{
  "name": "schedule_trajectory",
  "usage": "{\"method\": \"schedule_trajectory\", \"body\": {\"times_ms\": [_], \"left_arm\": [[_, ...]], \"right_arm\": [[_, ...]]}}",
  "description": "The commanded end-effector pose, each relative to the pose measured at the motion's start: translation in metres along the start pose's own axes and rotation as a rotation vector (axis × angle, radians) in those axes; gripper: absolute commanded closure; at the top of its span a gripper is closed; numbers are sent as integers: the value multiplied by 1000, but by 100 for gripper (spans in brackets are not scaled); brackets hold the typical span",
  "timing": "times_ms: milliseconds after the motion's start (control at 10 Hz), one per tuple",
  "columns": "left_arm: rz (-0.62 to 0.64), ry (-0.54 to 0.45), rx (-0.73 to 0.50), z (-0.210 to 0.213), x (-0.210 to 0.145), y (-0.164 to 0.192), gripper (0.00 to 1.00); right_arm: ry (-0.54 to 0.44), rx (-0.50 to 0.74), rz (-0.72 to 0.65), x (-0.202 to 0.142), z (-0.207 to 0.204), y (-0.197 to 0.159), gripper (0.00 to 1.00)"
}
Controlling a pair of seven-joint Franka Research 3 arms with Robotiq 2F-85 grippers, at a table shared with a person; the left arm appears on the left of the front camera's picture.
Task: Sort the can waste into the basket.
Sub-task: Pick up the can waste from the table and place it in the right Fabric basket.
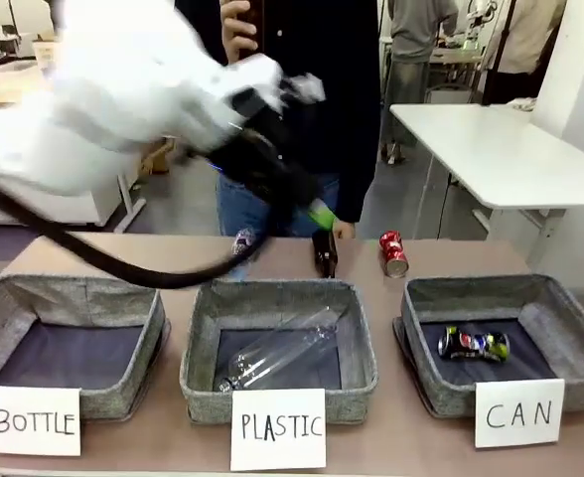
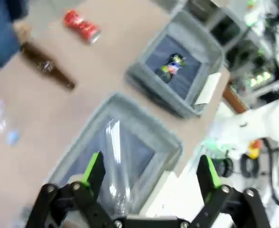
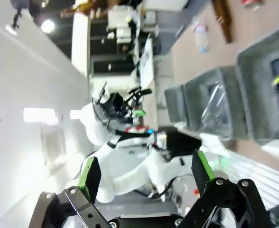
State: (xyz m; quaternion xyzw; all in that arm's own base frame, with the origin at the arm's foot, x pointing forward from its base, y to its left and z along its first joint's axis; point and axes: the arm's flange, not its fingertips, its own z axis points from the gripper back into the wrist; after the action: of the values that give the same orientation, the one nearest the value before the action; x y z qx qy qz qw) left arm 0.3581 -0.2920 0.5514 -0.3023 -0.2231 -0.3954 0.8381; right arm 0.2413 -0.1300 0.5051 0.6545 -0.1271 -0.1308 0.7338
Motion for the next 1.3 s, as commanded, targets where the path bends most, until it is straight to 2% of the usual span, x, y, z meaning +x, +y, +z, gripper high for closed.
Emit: {"method": "schedule_trajectory", "body": {"times_ms": [0,100,300,500,600,700,1200], "left_arm": [[227,-26,55,75,-94,27,0],[309,-73,30,106,-119,47,0],[413,-200,-137,155,-171,82,0],[391,-426,-339,190,-218,103,0],[398,-545,-365,204,-237,112,0],[428,-313,-223,193,-194,106,0],[428,-313,-223,193,-194,106,0]], "right_arm": [[103,40,-68,-6,-61,10,0],[147,24,-69,-9,-93,14,0],[209,-46,-41,-18,-153,26,0],[273,-97,-17,-28,-196,29,0],[275,-125,-33,-31,-210,29,0],[283,-86,-7,-10,-179,33,0],[283,-86,-7,-10,-179,33,0]]}}
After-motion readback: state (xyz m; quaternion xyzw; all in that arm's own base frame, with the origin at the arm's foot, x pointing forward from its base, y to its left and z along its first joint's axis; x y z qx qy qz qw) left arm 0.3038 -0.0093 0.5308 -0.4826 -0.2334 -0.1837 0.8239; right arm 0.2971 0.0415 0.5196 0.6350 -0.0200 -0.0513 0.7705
